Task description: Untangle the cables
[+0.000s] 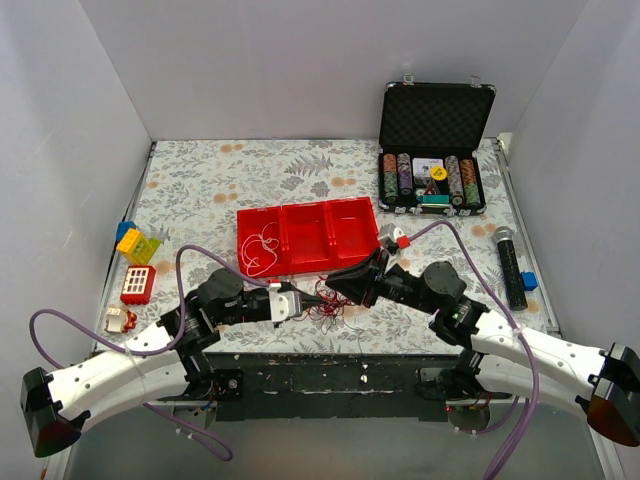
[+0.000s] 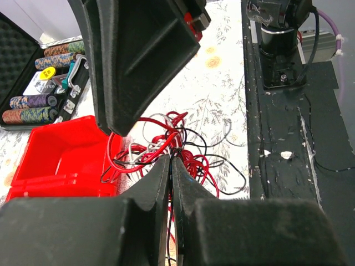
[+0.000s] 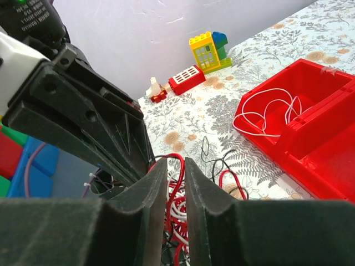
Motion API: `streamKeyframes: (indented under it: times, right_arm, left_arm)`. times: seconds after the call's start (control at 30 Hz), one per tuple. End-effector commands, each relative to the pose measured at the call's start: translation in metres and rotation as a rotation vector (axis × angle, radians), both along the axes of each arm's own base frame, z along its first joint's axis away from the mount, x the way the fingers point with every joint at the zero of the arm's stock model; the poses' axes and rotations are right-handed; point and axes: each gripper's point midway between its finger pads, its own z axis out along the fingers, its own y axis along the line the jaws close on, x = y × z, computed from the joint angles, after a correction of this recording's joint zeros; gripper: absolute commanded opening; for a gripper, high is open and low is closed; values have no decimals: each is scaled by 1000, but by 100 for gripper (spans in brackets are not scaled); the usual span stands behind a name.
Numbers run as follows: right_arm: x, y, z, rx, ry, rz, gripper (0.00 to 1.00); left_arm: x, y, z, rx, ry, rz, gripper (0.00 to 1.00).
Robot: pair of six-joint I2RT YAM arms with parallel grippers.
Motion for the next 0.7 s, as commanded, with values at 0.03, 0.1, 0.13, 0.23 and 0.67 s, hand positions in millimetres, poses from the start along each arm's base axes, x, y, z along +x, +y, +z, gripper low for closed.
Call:
streamKeyframes:
  times: [0.03,0.1,0.13,0.23,0.67]
  right_arm:
    - [1,5,40,99,-49,19,13]
    - [2,6,41,93,-47,20,4]
    - [2,7,39,83,-44,23,1]
    - [1,9,33,51,-30,34,1]
    - [15,-15,4,-164,-22,-92,38]
  left_arm:
    - [-4,0,-2,9,-27,-17,0]
    - [-3,1,-2,8,-29,-13,0]
    - [-3,1,-2,7,-30,-11,0]
    - [-3,2,-2,5,-35,-9,0]
    - [-2,6,-2,10,-87,-5,0]
